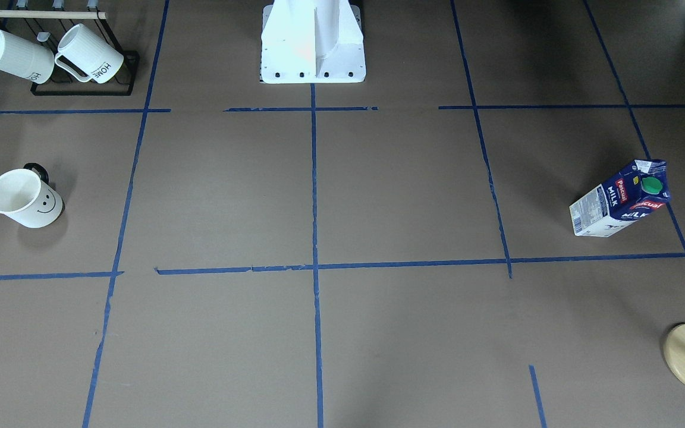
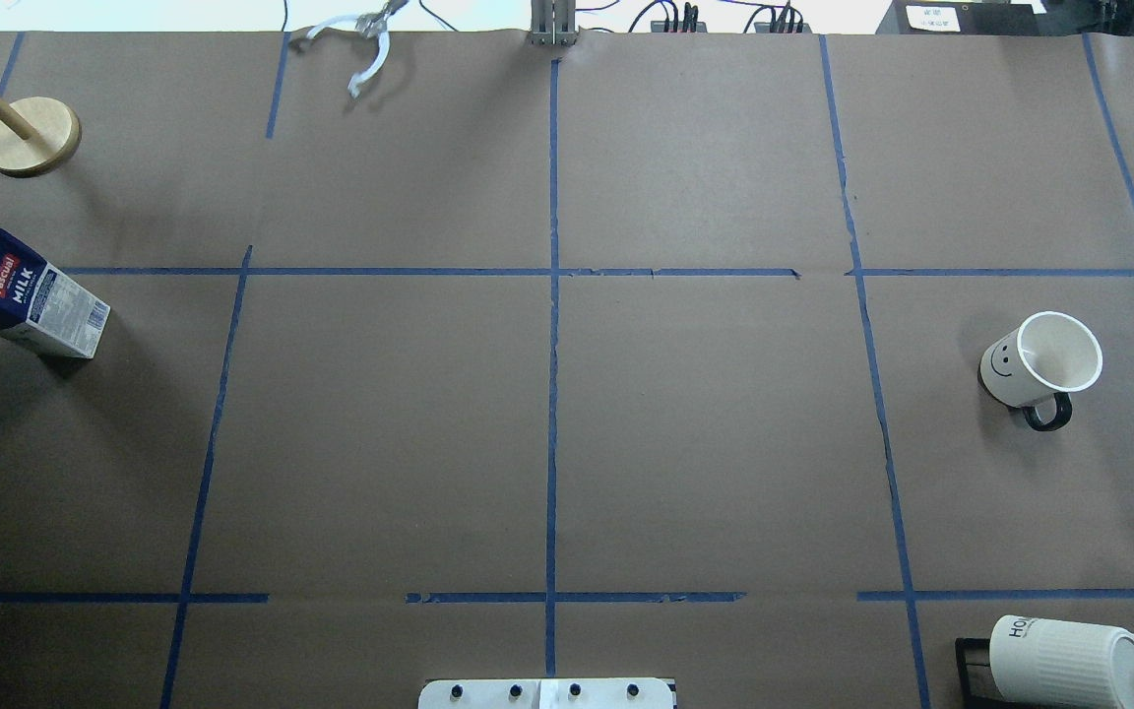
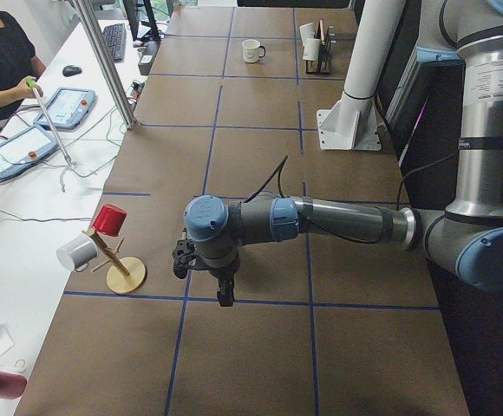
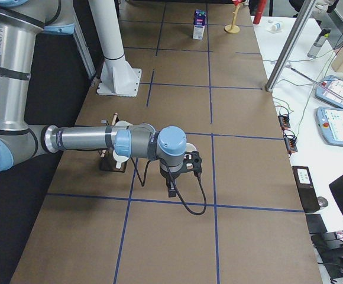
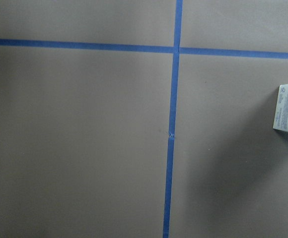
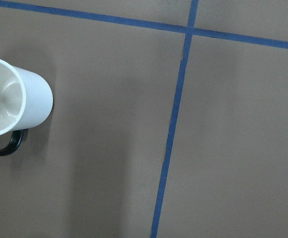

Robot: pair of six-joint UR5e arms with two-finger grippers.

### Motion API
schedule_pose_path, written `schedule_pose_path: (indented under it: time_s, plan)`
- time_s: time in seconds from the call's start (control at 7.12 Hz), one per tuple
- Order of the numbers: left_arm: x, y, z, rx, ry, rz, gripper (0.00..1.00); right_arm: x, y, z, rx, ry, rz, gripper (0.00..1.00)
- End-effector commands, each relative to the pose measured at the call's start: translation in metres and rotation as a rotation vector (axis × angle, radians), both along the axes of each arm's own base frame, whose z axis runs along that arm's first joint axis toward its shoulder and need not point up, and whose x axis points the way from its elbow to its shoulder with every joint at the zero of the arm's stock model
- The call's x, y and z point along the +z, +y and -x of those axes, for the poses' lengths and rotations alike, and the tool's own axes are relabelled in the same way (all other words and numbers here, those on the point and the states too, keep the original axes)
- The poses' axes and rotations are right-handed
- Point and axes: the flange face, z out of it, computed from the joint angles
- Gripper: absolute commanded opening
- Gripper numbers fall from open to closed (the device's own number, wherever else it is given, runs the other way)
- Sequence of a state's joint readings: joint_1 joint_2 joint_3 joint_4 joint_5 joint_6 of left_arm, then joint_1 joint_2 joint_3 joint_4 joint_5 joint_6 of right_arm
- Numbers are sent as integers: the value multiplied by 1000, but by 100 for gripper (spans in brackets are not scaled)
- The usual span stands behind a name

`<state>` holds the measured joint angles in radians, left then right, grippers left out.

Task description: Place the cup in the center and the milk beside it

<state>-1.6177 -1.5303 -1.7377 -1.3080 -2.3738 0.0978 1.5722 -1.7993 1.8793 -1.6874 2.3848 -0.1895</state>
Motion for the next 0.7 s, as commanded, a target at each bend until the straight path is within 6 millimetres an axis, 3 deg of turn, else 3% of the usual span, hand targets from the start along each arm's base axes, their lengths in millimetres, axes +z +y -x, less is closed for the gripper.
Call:
schedule_pose_path:
  time_s: [0.0,0.28,0.56]
  plan:
    - [-18,0,1,-5,-10,-35,100,0,-3,1,-2,-2,-1,100]
    - [-23,-3,-2,-3,-12,-37,100,-2,-4,1,-4,-2,-7,100]
    - [-30,7,-3,0,-18,-52,100,-4,-7,2,-5,-7,-15,100]
